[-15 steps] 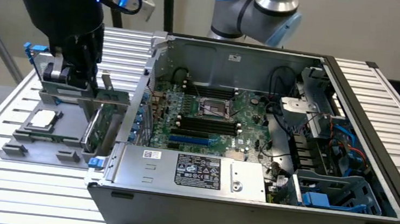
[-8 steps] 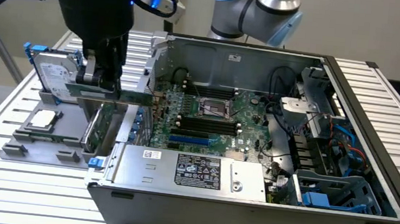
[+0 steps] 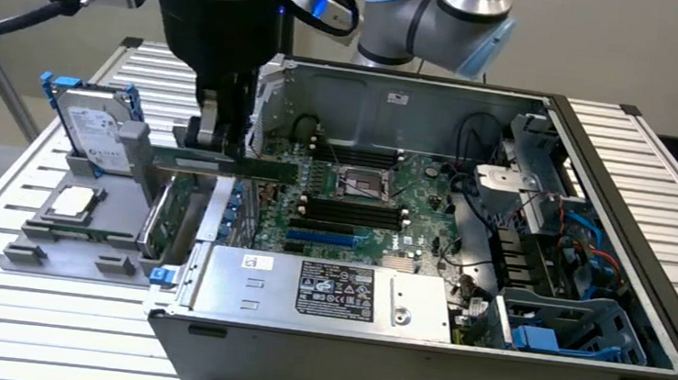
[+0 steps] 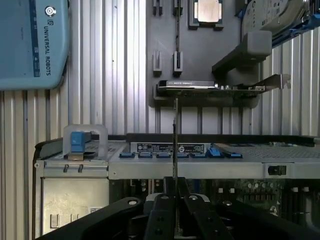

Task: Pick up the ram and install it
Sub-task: 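Pick up the ram and move it above insertion slot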

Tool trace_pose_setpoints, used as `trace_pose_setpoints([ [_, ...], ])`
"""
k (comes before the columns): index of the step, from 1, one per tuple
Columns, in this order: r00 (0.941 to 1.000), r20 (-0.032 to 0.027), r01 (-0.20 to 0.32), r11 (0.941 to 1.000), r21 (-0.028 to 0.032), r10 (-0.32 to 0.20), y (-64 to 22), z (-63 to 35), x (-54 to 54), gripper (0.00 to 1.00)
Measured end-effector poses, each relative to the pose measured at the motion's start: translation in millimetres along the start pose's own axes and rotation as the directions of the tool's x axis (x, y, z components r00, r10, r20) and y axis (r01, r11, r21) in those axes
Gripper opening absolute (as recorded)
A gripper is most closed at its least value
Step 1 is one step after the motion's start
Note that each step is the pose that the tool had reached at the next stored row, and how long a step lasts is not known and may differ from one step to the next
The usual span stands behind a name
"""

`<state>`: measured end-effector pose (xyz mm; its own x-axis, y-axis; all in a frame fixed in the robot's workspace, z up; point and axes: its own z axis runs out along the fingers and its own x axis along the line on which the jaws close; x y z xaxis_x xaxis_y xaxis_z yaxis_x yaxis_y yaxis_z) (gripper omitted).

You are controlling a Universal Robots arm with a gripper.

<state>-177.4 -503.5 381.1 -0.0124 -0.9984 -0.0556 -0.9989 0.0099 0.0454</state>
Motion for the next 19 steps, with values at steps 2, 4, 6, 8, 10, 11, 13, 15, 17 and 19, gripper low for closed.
trace_pose_setpoints([
  [2,1.0000,0.0003,0.000,1.0000,0.0000,0.000,-9.0,-0.4,-0.1,0.00],
  [4,1.0000,0.0021,0.000,1.0000,0.0000,0.000,-18.1,-0.8,-0.2,0.00],
  [6,1.0000,0.0043,0.000,1.0000,-0.0001,0.000,-26.9,-1.2,-0.3,0.00],
  [8,1.0000,0.0069,0.000,1.0000,-0.0001,0.000,-36.1,-1.6,-0.4,0.00],
  [10,1.0000,0.0081,0.000,1.0000,-0.0001,0.000,-45.4,-2.0,-0.5,0.00],
  [11,1.0000,0.0085,0.000,1.0000,-0.0001,0.000,-50.0,-2.2,-0.6,0.00],
  [13,1.0000,0.0086,0.000,1.0000,-0.0001,0.000,-59.0,-2.4,-0.7,0.00],
  [15,1.0000,0.0086,0.000,1.0000,-0.0001,0.000,-68.1,-2.4,-0.8,0.00],
  [17,1.0000,0.0088,0.000,1.0000,0.0000,0.000,-77.1,-1.9,-1.1,0.00],
  [19,1.0000,0.0086,0.000,1.0000,-0.0002,0.000,-86.4,-1.4,-1.6,0.00],
])
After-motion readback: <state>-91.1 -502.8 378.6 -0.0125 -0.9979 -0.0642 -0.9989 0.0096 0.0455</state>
